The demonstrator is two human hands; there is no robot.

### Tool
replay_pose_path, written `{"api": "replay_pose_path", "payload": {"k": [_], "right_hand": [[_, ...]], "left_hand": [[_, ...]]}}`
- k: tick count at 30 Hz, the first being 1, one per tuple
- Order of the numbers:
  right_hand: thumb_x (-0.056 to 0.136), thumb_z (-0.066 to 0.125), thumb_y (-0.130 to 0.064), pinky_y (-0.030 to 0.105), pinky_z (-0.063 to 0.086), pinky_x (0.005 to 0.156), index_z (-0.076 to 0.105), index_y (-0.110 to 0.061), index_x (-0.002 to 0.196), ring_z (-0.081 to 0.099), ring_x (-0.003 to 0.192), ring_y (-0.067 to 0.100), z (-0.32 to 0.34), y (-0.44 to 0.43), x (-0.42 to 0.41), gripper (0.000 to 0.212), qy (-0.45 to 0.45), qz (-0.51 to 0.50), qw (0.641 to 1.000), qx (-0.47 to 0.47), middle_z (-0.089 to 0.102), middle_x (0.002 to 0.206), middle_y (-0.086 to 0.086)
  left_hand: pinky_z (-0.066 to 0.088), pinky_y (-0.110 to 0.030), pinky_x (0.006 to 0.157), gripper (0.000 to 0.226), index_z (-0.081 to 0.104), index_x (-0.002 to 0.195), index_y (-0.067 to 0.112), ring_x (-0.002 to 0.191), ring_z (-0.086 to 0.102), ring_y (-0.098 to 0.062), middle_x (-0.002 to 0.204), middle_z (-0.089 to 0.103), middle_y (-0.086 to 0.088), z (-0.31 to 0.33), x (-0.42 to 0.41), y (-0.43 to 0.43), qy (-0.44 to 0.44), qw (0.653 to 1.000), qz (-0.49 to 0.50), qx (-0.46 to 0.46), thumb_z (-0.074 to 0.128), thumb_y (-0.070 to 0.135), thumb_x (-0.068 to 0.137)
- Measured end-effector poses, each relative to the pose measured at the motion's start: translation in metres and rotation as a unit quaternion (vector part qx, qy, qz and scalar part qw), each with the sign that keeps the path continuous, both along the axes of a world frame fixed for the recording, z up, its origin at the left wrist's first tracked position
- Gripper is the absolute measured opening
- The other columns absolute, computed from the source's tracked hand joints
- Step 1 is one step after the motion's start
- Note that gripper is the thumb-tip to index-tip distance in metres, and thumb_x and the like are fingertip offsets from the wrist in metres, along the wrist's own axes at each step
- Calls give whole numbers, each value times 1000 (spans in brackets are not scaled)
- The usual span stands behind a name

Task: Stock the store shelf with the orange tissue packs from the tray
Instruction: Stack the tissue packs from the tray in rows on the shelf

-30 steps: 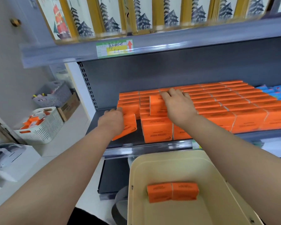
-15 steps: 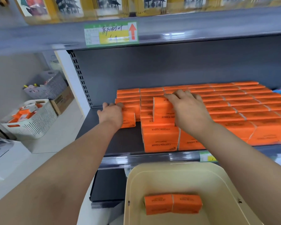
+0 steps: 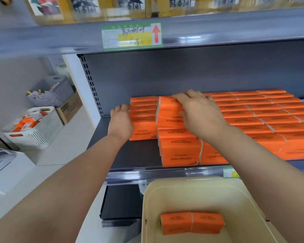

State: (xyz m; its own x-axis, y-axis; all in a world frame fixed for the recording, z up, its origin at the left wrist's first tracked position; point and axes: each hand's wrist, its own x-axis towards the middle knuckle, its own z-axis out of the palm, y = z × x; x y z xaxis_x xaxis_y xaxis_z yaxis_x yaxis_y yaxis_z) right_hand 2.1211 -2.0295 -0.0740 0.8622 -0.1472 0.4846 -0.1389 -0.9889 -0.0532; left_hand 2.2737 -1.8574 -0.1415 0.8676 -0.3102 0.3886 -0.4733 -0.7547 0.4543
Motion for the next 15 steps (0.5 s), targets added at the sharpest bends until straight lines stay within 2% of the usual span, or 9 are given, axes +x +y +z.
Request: {"api": "replay_pose_path", "payload": {"k": [2,5,9,12,15], "right_hand": [[89,56,-14,41,38,96,42,-26,138,45,121,28,7,17,13,53,-1,43,999,30,50,127,4],[88,59,-19,40,41,97,42,-27,138,46,122,27,6,46,38,53,30,100,993,59,50,129,3],[88,60,-18,40,38,96,44,-26,136,45,125,24,-18,75,63,51,80,117,989,31,48,131,1],[87,57,-8,40,37,96,45,-24,135,45,124,24,-40,82,72,52,114,113,987,18,50,129,2],[83,57,-1,39,40,97,44,-19,134,48,121,27,-57,78,73,55,157,106,980,56,52,129,6]], "left_hand": [[39,-36,95,48,48,131,6,121,43,-32,130,50,-16,9,0,13,-4,999,12,-43,52,-1,84],[40,-36,96,56,46,132,3,122,47,-30,131,51,-16,16,-4,33,20,996,23,-82,49,-9,77],[46,-39,97,58,44,131,7,118,52,-24,129,53,-8,6,-10,54,56,993,-9,-108,54,-3,75],[44,-39,101,65,39,136,8,121,51,-23,132,50,-8,-5,-16,61,93,991,-44,-88,61,3,75],[44,-41,101,73,32,142,13,123,49,-22,141,42,-5,-18,-20,59,139,987,-70,-37,69,18,78]]}}
